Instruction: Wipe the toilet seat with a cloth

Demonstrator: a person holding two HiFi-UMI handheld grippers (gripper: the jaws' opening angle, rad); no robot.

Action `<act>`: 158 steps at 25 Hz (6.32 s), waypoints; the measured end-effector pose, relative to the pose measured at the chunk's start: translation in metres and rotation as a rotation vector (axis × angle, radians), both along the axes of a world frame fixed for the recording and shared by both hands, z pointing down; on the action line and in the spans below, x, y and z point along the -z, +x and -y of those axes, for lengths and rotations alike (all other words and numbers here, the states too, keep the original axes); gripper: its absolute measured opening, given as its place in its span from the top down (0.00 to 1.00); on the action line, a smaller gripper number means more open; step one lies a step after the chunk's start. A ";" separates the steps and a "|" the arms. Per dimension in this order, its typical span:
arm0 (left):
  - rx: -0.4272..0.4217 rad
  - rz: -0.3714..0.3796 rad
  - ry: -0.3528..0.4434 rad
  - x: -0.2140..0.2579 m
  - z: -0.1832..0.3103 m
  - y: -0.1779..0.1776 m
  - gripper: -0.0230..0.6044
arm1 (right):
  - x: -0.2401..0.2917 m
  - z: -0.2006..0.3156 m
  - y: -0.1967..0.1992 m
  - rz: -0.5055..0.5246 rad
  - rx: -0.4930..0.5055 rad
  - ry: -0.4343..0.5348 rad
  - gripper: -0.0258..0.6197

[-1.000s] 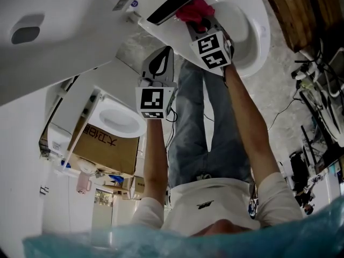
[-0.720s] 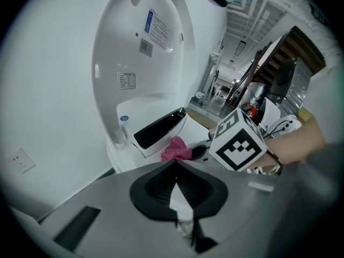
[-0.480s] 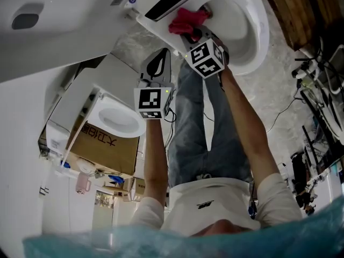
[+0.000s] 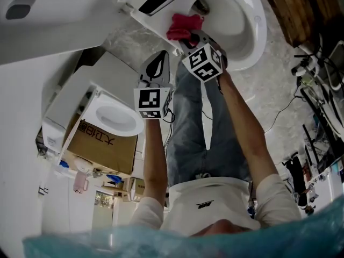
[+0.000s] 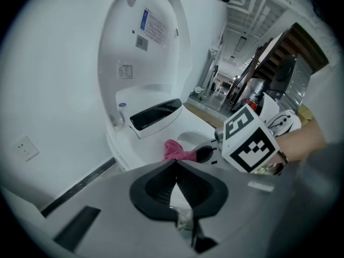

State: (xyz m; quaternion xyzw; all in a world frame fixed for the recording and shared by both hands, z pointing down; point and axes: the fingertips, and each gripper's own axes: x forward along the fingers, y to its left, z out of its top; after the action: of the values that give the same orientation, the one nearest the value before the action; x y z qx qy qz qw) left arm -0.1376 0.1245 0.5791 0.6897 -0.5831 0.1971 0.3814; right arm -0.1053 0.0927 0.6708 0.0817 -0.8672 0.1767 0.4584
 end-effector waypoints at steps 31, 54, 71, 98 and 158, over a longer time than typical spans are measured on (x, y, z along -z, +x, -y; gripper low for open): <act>-0.138 -0.007 -0.095 -0.019 -0.034 0.099 0.95 | 0.002 -0.077 0.119 0.012 -0.110 -0.137 0.88; -0.389 -0.047 -0.108 -0.021 -0.005 0.186 0.95 | -0.005 -0.081 0.212 -0.024 -0.324 -0.186 0.88; -0.549 -0.052 -0.138 -0.032 0.013 0.227 0.95 | -0.004 -0.062 0.259 -0.028 -0.455 -0.175 0.88; -0.631 -0.088 -0.122 -0.029 0.072 0.261 0.95 | -0.005 0.030 0.308 -0.053 -0.625 -0.060 0.88; -0.296 -0.111 -0.014 -0.024 0.198 0.129 0.95 | -0.006 0.206 0.181 -0.097 -0.423 0.126 0.88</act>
State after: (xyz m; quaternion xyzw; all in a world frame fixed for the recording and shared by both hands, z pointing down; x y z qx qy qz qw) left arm -0.0089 -0.0733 0.6035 0.7753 -0.4518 0.2169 0.3845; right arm 0.0755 -0.1133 0.6770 0.2988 -0.8169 0.2100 0.4464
